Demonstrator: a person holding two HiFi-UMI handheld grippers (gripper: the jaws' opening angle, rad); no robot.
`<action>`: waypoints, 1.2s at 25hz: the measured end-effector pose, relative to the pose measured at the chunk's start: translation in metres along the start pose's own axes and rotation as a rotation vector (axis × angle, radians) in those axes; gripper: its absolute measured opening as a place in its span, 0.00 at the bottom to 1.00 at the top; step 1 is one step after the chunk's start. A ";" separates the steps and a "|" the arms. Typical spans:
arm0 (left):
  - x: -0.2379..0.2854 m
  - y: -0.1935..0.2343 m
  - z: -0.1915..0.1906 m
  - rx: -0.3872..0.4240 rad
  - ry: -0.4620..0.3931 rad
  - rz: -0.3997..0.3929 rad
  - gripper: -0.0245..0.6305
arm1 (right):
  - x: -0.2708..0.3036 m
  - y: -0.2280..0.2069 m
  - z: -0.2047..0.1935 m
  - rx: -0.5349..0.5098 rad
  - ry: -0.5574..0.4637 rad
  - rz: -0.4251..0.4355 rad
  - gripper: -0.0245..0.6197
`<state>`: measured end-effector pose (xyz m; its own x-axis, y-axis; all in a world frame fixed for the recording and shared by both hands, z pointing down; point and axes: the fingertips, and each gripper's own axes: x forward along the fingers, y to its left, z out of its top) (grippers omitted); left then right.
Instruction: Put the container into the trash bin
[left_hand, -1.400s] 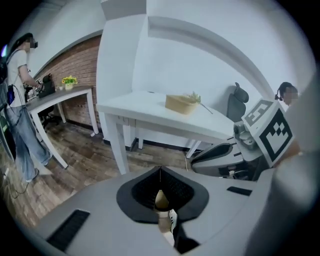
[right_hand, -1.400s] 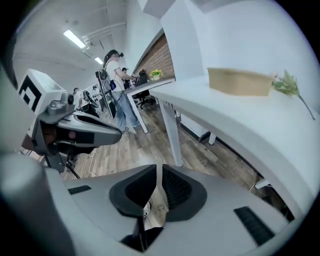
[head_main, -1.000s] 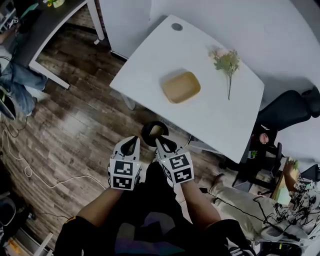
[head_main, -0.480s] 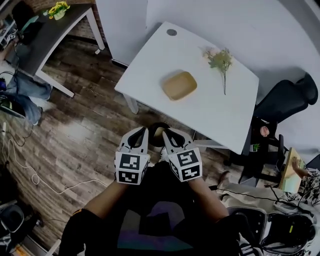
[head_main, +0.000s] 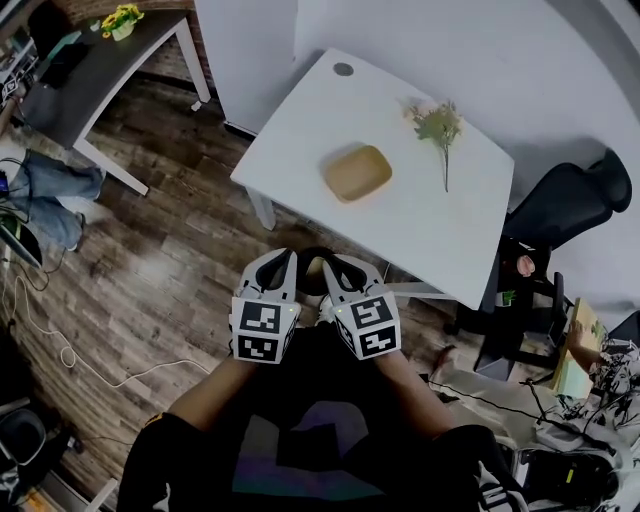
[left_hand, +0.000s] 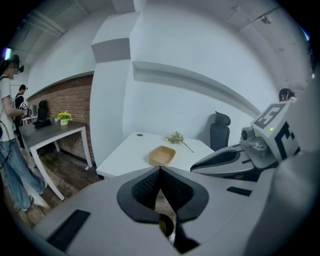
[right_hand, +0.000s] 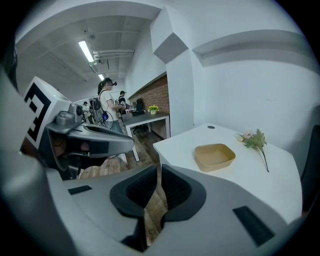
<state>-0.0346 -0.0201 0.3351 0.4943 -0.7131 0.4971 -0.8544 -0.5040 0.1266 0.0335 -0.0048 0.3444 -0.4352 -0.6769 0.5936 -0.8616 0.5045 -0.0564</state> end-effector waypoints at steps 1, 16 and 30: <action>0.000 0.000 0.000 -0.002 -0.003 0.003 0.05 | 0.000 0.000 0.000 -0.003 -0.001 0.001 0.10; 0.028 0.012 0.012 -0.025 0.008 0.056 0.05 | 0.027 -0.052 0.016 -0.090 0.028 -0.023 0.11; 0.098 0.051 0.008 -0.061 0.113 0.151 0.05 | 0.111 -0.116 0.018 -0.233 0.180 -0.013 0.16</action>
<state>-0.0281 -0.1193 0.3834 0.3420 -0.7173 0.6071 -0.9271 -0.3629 0.0935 0.0802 -0.1475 0.4023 -0.3531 -0.5886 0.7272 -0.7743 0.6202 0.1259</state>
